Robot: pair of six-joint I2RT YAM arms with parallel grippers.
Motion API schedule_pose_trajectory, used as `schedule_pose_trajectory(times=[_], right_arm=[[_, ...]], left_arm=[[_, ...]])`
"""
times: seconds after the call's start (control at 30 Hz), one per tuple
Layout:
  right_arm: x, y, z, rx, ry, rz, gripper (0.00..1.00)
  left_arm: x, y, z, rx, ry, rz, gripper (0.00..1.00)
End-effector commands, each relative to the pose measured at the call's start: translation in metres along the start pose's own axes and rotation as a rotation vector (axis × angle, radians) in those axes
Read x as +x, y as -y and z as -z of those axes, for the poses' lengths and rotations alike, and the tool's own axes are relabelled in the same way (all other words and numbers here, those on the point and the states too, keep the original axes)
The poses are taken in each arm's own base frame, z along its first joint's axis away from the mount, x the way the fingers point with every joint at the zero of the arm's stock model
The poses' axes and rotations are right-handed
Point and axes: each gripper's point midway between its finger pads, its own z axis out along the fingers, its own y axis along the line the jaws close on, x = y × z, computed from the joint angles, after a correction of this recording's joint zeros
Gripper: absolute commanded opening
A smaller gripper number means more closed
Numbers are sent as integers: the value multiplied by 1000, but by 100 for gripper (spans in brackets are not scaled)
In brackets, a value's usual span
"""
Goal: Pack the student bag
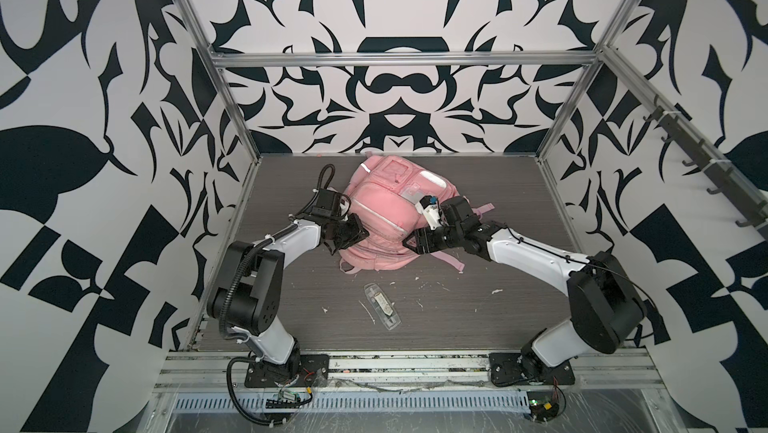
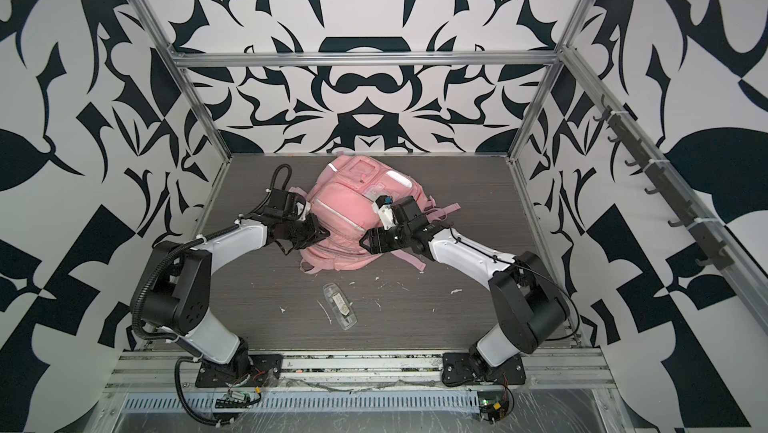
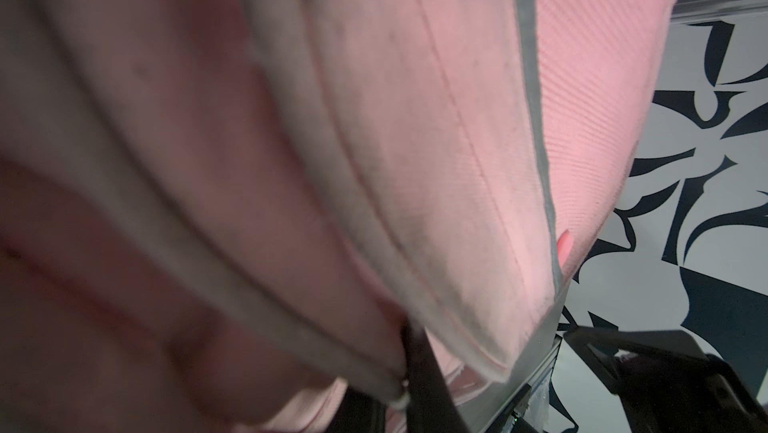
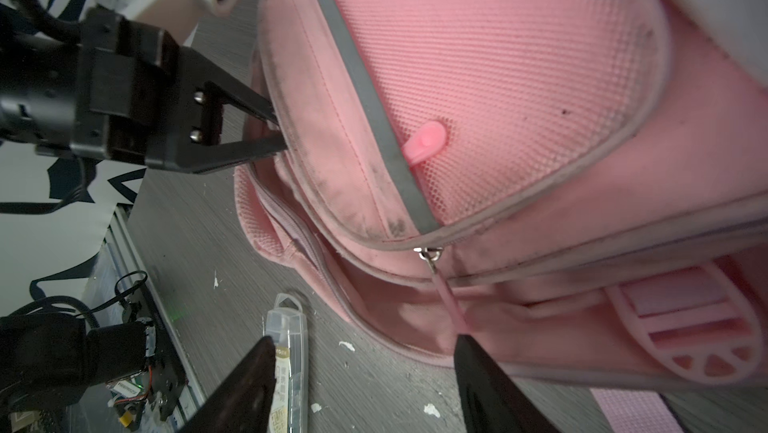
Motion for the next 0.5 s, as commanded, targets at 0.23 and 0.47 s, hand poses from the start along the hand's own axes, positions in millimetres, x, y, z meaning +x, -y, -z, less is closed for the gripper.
schedule_pose_trajectory(times=[0.23, 0.47], right_arm=[[-10, 8, 15, 92, 57, 37, 58], [-7, 25, 0, 151, 31, 45, 45]], left_arm=[[7, 8, -2, 21, -35, -9, 12], [10, 7, -1, 21, -39, -8, 12]])
